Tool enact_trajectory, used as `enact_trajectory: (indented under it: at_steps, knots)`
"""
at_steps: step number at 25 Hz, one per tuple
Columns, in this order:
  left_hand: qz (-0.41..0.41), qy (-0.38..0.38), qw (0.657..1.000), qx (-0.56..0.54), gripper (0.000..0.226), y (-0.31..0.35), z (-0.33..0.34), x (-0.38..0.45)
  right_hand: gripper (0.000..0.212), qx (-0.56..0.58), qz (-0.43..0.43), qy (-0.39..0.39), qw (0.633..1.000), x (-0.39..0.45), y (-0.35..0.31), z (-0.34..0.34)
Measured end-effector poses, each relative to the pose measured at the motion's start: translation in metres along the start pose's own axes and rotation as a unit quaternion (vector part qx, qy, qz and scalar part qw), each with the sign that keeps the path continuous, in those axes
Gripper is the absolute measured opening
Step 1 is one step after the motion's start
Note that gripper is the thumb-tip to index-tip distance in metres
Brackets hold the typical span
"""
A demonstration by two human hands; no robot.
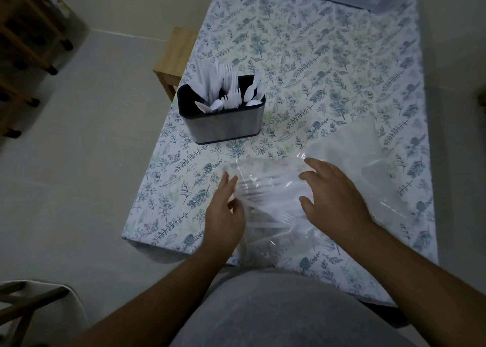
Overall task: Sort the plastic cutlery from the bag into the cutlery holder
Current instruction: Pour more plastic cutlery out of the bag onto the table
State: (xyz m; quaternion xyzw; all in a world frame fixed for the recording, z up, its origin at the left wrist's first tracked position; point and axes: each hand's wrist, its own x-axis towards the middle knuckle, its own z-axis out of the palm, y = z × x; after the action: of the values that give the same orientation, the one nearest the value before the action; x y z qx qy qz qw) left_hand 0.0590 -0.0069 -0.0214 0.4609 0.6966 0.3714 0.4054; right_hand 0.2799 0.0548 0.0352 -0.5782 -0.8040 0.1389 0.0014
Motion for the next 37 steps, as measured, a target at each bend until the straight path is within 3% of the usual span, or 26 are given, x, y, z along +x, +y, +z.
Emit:
enact_trajectory:
  at_steps: [3,7,9,12,18,23,26,30,33,36,37]
  knots:
    - [-0.055,0.023,0.993,-0.105,0.05,0.009,-0.002,0.004,0.058,-0.044,-0.001,-0.029,0.999,-0.004,0.008,0.016]
    - [-0.064,0.073,0.99,-0.104,0.045,0.008,-0.008,0.006,0.035,-0.056,-0.017,0.082,0.995,-0.011,0.021,0.035]
    - [-0.081,0.03,0.995,-0.042,0.041,0.004,-0.005,0.0,0.02,-0.041,-0.02,0.118,0.992,-0.009,0.024,0.04]
    - [-0.097,-0.04,0.994,-0.014,0.047,0.008,0.002,-0.006,0.015,-0.02,-0.036,0.166,0.985,-0.004,0.017,0.03]
    - [-0.092,-0.065,0.994,-0.015,0.051,0.016,0.01,-0.003,0.013,0.039,-0.115,0.239,0.964,0.012,-0.033,-0.043]
    - [-0.115,-0.021,0.991,-0.069,0.05,0.011,0.008,-0.013,0.022,0.013,-0.157,0.212,0.965,-0.001,-0.049,-0.031]
    - [-0.117,-0.002,0.989,-0.085,0.053,0.006,0.008,-0.013,0.016,0.021,-0.141,0.227,0.963,-0.004,-0.037,-0.028]
    - [-0.148,0.035,0.983,-0.103,0.059,0.015,-0.001,-0.01,0.019,0.032,-0.1,0.174,0.979,-0.005,-0.024,-0.023]
    - [-0.222,0.059,0.961,-0.157,0.063,0.021,-0.009,-0.001,0.032,0.033,-0.111,0.143,0.983,-0.003,-0.027,-0.02]
    - [-0.275,0.053,0.93,-0.239,0.05,0.029,-0.013,0.008,0.012,0.038,-0.085,0.096,0.991,-0.005,-0.035,-0.015]
    - [-0.276,0.043,0.922,-0.267,0.044,0.033,-0.014,0.01,0.024,0.031,-0.057,0.065,0.996,-0.005,-0.04,-0.015]
